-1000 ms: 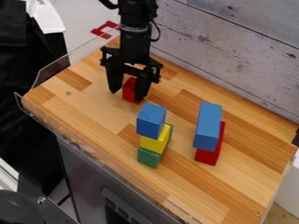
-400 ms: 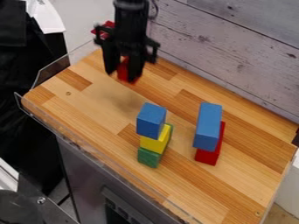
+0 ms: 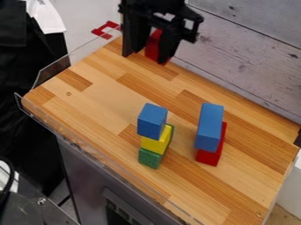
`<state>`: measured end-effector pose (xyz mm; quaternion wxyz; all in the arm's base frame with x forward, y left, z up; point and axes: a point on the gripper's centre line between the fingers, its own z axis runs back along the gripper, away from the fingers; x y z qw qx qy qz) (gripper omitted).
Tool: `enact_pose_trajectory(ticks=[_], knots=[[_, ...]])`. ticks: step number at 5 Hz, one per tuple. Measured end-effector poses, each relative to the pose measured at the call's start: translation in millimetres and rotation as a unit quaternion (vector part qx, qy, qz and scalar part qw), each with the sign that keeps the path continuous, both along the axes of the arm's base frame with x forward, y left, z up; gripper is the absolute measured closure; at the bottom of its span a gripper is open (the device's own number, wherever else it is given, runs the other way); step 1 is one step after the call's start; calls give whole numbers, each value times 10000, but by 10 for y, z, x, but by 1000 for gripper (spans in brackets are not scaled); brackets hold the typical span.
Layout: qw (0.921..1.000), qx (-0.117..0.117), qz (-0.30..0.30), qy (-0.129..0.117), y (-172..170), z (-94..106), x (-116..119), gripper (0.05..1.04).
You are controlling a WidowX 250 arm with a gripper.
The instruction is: Put the red block on top of the cylinder
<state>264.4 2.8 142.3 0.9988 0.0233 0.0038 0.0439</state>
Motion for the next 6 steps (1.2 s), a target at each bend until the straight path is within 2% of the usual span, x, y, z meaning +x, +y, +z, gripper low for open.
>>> enact_pose_trajectory(ticks=[1, 2, 4, 6], knots=[[9992, -224, -318, -19, -294, 55, -50, 565], [9992, -252, -315, 61, -394, 55, -83, 565], [9972, -394, -349, 540, -584, -249, -105, 565], [9961, -394, -385, 694, -753, -384, -96, 565]])
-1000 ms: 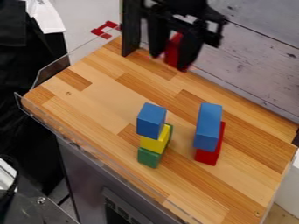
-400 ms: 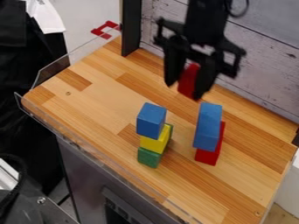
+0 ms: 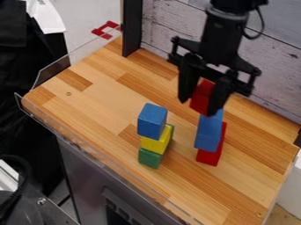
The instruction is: Put the red block on top of the cylinder
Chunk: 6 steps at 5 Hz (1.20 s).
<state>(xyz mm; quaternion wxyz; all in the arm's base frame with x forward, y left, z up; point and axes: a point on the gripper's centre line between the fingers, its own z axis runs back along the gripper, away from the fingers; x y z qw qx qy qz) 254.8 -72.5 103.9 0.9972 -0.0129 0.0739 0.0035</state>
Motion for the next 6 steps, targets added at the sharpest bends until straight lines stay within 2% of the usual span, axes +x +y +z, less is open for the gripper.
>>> enact_pose_trajectory(ticks=[2, 4, 5, 6], knots=[[9997, 119, 32, 193, -46, -118, 8, 565], [9994, 94, 49, 333, -62, -182, 23, 565], [9993, 49, 23, 358, -75, -184, 17, 490], [9990, 70, 14, 438, -54, -179, -4, 183]])
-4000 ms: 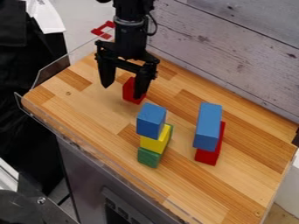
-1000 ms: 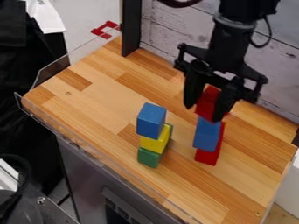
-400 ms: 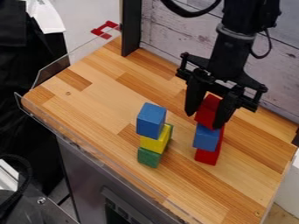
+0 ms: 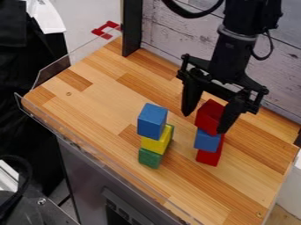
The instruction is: Put the red block on top of the cylinder
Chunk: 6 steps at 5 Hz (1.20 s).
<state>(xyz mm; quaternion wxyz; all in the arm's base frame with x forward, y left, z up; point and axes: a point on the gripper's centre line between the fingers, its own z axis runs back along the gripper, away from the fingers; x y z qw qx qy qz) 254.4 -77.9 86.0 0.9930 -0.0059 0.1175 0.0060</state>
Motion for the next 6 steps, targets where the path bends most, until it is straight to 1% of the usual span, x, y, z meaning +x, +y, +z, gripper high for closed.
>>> enact_pose_trajectory(ticks=[1, 2, 3, 4, 5, 6], knots=[[9994, -20, 81, -325, 61, 244, -2, 72], [9970, -142, 275, -709, 181, 542, 30, 80], [9937, -283, 533, -942, 475, 725, 113, 84], [9934, -331, 666, -872, 744, 671, 157, 85], [9945, -245, 617, -816, 840, 581, 136, 84], [9949, -80, 518, -860, 882, 466, 112, 85]])
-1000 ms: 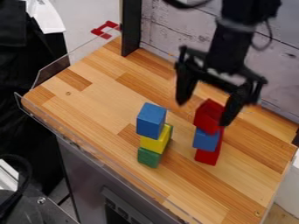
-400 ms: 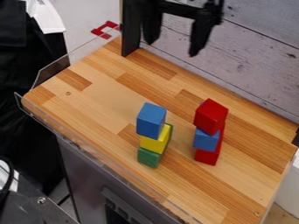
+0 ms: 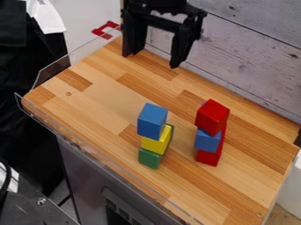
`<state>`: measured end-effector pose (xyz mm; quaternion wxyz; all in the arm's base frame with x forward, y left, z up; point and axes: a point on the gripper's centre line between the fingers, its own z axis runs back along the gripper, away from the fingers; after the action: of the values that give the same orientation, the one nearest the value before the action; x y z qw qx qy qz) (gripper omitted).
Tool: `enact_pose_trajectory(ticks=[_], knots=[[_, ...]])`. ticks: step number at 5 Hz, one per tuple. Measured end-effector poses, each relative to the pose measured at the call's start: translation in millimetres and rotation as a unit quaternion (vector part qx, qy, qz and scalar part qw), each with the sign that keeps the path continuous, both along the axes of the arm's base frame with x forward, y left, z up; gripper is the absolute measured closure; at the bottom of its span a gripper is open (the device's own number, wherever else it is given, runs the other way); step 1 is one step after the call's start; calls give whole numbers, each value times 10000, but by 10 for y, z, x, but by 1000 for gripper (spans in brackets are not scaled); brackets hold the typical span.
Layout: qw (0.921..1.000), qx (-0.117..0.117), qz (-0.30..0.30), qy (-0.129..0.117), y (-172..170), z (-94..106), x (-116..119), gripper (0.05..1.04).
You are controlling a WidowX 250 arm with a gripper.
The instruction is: Put the red block on top of the cylinder
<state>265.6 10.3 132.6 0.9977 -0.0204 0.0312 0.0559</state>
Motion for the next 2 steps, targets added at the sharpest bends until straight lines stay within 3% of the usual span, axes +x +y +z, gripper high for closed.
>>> enact_pose_trajectory(ticks=[2], knots=[[10000, 60, -62, -12, -1, -27, 0, 85]])
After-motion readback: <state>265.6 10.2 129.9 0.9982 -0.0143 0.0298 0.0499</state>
